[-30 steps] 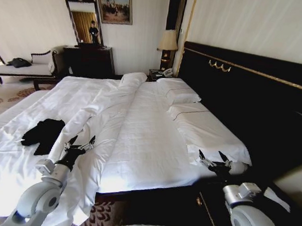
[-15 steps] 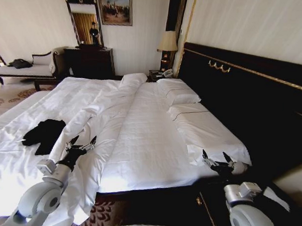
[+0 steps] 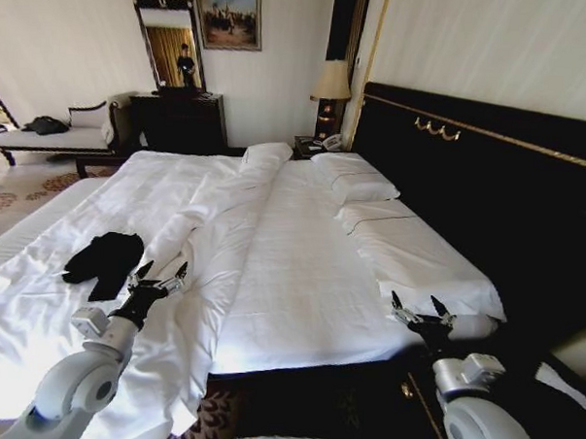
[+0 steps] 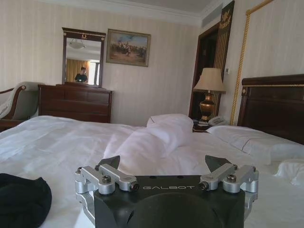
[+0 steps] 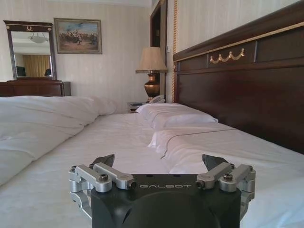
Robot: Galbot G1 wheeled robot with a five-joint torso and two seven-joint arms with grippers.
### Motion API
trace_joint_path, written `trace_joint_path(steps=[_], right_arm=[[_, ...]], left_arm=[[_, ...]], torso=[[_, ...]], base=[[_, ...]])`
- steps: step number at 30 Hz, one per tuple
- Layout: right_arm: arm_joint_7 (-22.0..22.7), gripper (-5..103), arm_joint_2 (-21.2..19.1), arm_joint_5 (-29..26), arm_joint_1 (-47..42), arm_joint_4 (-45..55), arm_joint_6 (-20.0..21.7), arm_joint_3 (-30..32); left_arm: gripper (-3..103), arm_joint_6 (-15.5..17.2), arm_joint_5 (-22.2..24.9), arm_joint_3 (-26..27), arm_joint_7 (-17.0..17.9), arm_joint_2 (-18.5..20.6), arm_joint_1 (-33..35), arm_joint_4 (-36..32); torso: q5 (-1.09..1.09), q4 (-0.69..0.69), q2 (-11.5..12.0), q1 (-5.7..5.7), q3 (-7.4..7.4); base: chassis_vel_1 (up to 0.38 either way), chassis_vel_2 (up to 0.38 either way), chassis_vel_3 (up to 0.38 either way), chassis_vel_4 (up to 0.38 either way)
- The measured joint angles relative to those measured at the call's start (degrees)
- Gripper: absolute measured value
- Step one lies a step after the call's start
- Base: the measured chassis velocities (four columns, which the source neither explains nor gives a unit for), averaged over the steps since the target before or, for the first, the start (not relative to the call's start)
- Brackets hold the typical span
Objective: Fold the clothes on the bed.
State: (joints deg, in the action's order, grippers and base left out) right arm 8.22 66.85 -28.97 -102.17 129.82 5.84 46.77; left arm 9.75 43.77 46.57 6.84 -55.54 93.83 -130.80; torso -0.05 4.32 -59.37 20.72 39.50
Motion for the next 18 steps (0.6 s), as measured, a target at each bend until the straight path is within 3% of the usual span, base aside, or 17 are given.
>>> trace_joint_path(steps=[14, 18], right_arm=[[-0.4, 100, 0.1, 0.0, -0.1, 0.3, 0.0, 0.0], [-0.4, 100, 0.0, -0.1, 0.0, 1.3, -0.6, 0.5]], left_arm=[[100, -1.5, -0.1, 0.1, -3.1, 0.5, 1.2, -1.7], [100, -2.7, -0.5, 1.0, -4.5, 0.3, 4.2, -1.8]], torso=[[0.03, 0.01, 0.0, 0.00, 0.00], [0.00, 0.01, 0.0, 0.00, 0.00]], base=[[0.169, 0.164, -0.182, -0.172], [0.159, 0.171, -0.163, -0.167]])
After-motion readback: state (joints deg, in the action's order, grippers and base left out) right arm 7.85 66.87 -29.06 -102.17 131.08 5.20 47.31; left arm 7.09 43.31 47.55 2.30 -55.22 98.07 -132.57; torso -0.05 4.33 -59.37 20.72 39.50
